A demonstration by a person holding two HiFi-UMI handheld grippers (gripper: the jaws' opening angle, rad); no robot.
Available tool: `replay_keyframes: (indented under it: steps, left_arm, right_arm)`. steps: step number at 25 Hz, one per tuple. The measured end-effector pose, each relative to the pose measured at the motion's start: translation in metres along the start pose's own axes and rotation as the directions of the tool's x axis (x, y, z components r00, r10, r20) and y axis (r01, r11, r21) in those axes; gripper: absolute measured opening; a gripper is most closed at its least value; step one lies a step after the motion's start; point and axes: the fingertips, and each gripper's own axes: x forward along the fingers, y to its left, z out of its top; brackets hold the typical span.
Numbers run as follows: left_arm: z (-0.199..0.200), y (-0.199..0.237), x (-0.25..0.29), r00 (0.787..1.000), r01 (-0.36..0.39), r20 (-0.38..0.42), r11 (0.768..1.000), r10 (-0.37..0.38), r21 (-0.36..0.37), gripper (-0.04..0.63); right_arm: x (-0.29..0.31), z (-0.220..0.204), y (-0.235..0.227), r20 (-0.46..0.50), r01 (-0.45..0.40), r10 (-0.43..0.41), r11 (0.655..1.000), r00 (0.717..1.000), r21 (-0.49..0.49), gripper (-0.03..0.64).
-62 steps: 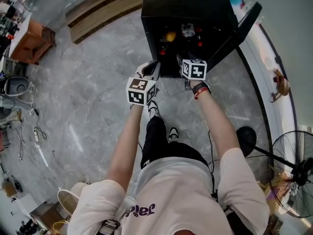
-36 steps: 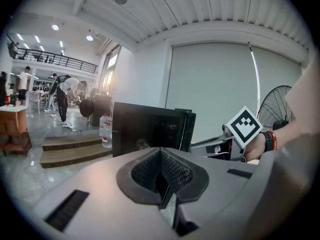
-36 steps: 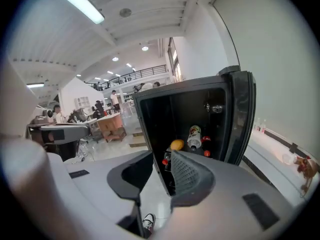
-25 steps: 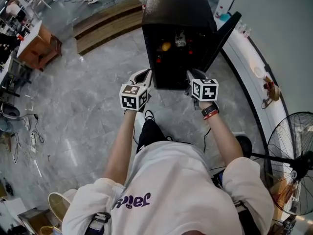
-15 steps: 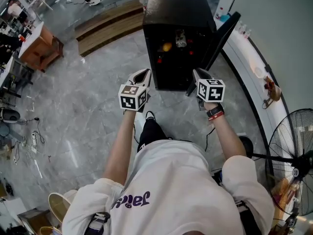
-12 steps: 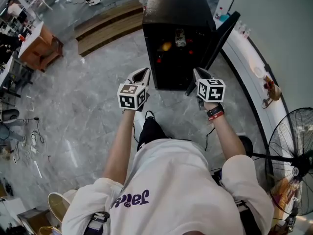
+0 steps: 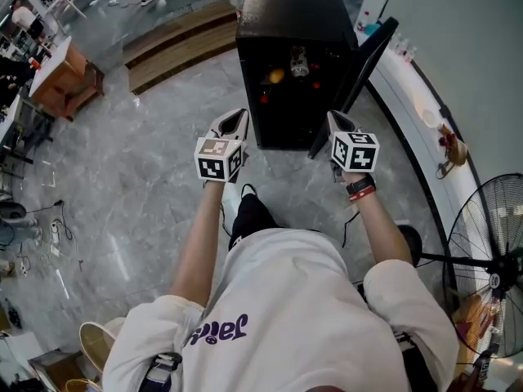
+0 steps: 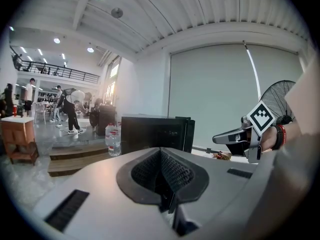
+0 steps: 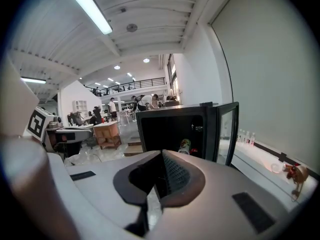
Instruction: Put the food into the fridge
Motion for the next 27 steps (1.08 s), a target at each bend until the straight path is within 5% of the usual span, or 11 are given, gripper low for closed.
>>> replay_keyframes:
  steps: [17,23,27]
  left_arm:
    - [0.018,-0.004,-0.001,0.997,-0.014,0.073,0.999,0.011,0.033,0.018]
    - [-0.025,-0.021,-0.001,0.995,0.069,-0.069,0.997,-0.066,0.036,0.018]
    - [-0.092,-0.030,-0.001,0.957,0.119,-0.268,0.993,-0.107,0.027,0.018]
  right_arm:
    - [-0.014,0.017,0.006,0.100,-0.002,0.013,0.994,0.995,-0.109,0.015]
    - [-0.029,-0.010,0.027,0.036,-0.123,0.132,0.977,0.991,-0.174,0.015]
    - [-0.032,-0.037,0.044,-0.054,-0.245,0.239,0.942,0.970,-0.231,0.015]
